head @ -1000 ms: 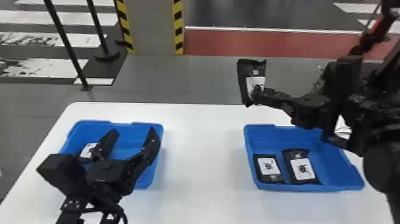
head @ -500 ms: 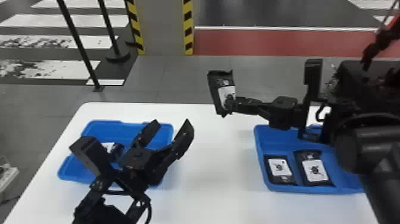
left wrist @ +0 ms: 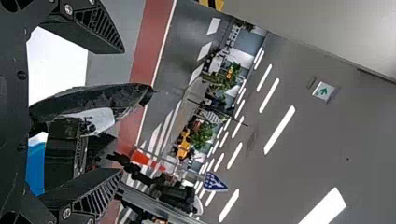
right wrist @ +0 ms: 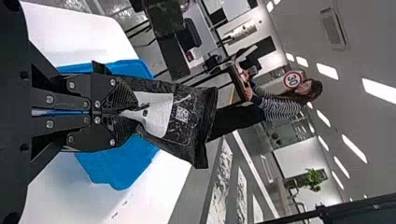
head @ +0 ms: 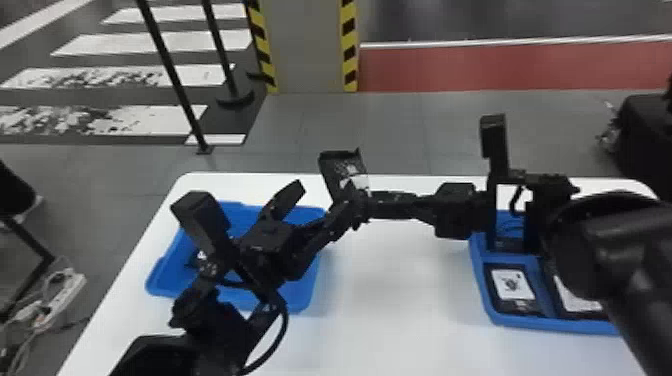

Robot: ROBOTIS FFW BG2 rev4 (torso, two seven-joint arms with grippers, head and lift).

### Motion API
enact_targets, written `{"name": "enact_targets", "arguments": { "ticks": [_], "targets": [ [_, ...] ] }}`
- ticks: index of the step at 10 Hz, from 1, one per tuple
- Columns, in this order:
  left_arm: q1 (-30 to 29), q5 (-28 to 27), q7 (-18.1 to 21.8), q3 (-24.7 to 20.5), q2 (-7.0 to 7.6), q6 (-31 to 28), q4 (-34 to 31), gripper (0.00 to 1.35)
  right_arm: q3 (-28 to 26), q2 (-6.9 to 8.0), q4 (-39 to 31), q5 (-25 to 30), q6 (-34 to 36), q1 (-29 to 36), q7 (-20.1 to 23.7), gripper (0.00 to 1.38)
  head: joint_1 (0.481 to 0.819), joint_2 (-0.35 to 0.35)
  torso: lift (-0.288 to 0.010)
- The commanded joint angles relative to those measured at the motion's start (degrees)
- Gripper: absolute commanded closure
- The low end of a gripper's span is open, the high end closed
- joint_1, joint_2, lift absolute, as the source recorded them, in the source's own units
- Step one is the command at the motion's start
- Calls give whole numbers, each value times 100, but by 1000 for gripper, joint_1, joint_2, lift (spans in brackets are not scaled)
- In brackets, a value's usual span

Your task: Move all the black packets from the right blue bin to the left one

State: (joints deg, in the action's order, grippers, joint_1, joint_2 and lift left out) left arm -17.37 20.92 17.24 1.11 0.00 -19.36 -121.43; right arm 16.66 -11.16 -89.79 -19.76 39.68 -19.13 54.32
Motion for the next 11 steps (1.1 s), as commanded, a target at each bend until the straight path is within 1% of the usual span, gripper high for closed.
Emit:
{"name": "enact_targets", "arguments": {
  "ticks": [1,2,4,5,6,7,11],
  "targets": [
    [162,-273,-1,-58,-15,-454,0,122,241,17,99,-169,-3,-98,0,1127,695,153,-110],
    [232,-334,-1,-5,-15,-553,0,122,320,35,127,-204,-3,-112,0,1127,695,170,-110],
    [317,-378,-19,-32,-15,-693,85,134,452,52,155,-292,-3,-112,-9,1127,695,181,-110],
    [345,-431,-19,-49,-15,-722,99,463,478,52,183,-309,-3,-112,-9,1127,695,188,-110],
    [317,-431,-142,-49,-15,-623,99,1259,478,52,183,-327,-3,-112,-9,1127,695,194,-110],
    [317,-352,-159,-67,-15,-904,99,1227,478,52,183,-353,-3,-126,-9,1127,695,201,-110],
    [246,-281,-221,-14,-15,-553,99,1228,470,52,296,-353,-101,-225,-44,1127,695,197,-110]
  ]
}}
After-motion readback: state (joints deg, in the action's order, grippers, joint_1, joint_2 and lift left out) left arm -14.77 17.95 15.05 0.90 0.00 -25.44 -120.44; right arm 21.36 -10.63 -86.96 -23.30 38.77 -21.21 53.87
